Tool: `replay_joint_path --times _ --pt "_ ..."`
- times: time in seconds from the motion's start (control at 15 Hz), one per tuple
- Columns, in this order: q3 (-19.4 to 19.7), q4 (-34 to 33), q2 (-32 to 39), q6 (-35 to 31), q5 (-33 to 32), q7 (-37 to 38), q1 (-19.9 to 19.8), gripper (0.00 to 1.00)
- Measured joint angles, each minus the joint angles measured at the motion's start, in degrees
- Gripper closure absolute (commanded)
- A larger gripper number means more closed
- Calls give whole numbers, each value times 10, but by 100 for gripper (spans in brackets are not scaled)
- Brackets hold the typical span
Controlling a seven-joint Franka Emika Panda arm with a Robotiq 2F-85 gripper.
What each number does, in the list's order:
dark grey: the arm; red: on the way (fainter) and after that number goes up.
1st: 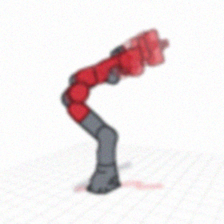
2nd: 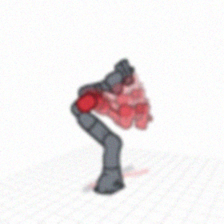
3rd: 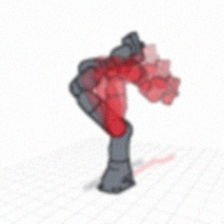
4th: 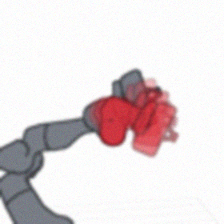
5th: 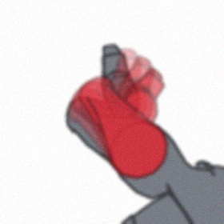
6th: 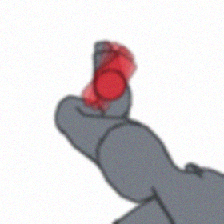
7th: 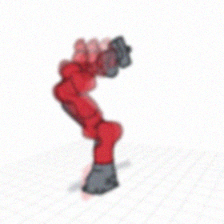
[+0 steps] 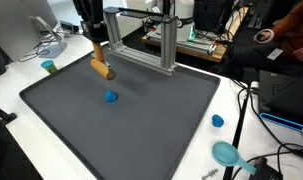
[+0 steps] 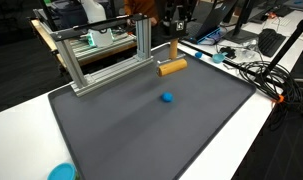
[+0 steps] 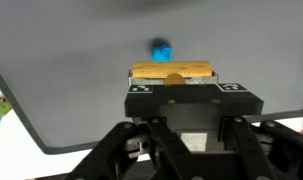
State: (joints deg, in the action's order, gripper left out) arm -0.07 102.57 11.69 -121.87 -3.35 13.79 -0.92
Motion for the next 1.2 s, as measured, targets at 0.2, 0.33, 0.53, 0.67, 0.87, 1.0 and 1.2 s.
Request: replay_joint_path --times 0.2,0.33,0.53,0.67,0.87,1.0,1.2 --pt "15 -29 41 -3 -2 44 1 79" --pt "23 -30 57 -2 -2 67 2 79" --pt "26 -27 72 -2 -2 80 7 54" --pt "26 -25 73 -2 -2 82 14 79" --pt "26 -25 75 -3 -2 83 17 79" --pt "26 -24 82 -7 -3 82 17 79" --pt "26 -23 101 -29 -3 79 17 79"
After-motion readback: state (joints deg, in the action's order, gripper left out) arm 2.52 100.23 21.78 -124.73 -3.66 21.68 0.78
